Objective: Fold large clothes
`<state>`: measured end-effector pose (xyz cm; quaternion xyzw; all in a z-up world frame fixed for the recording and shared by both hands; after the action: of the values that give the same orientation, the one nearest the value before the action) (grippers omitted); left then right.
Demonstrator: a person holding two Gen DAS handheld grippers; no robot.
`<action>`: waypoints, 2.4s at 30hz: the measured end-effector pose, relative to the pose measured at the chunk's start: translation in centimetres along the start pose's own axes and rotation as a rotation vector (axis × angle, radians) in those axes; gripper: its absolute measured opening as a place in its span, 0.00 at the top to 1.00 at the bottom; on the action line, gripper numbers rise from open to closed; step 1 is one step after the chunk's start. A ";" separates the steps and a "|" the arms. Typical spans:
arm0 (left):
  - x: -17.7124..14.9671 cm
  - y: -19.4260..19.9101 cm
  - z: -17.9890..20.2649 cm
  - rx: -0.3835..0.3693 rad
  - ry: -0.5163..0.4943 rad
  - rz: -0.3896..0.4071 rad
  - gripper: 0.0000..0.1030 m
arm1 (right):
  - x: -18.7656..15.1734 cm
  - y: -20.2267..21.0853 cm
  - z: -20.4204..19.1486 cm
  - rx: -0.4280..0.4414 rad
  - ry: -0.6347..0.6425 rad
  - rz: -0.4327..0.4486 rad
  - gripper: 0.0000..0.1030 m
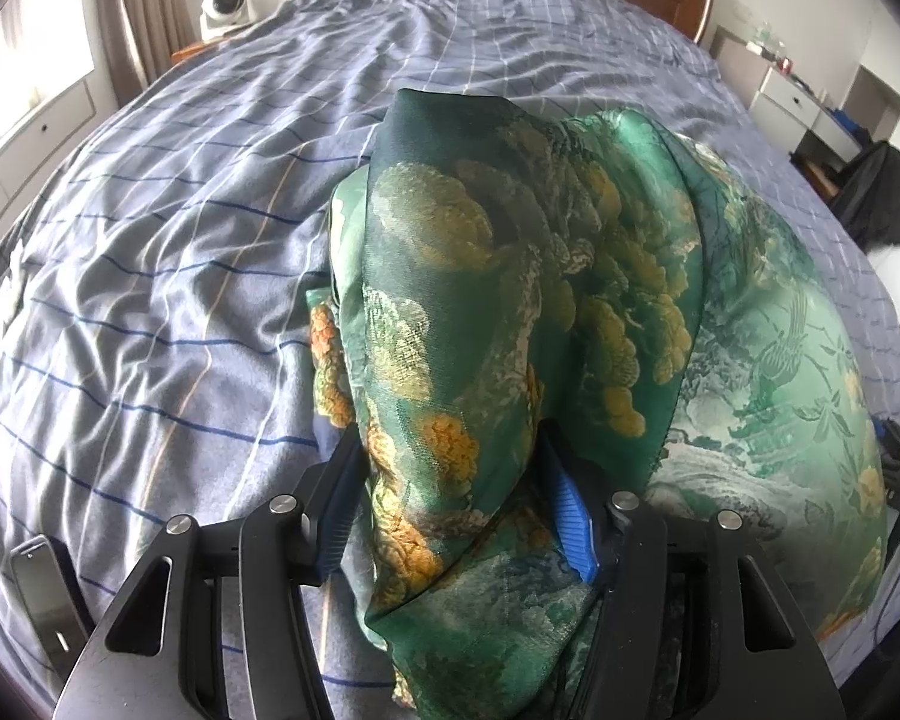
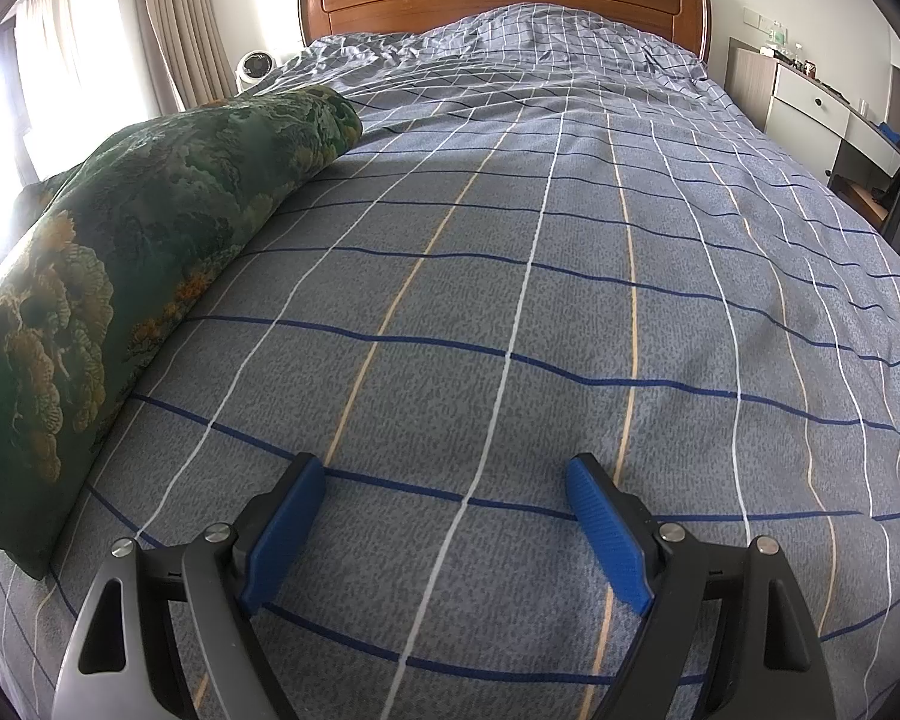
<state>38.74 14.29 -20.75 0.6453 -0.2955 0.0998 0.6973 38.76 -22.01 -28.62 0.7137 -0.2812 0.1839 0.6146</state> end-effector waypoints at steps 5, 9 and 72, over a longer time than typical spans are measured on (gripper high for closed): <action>0.0 0.0 0.0 0.005 -0.004 -0.004 0.42 | 0.0 0.0 0.0 0.000 0.000 0.000 0.18; 0.0 0.0 0.0 0.004 -0.004 -0.003 0.42 | 0.0 0.0 0.0 0.000 0.000 0.000 0.18; 0.3 -0.3 -0.8 -0.052 0.034 -0.029 0.34 | 0.0 0.0 0.0 0.001 -0.001 0.000 0.18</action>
<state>39.33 14.96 -20.83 0.6294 -0.2767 0.0931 0.7202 38.72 -21.97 -28.59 0.7141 -0.2816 0.1837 0.6140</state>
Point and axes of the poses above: each gripper's, at about its wrist camera, not at the fingertips, and y roughly against the way its jaws point, z to its right, x to its top, the point moved 10 cm from there along -y, roughly the way its jaws point, and after that the axes turned 11 degrees about -y, right-handed, at the moved point
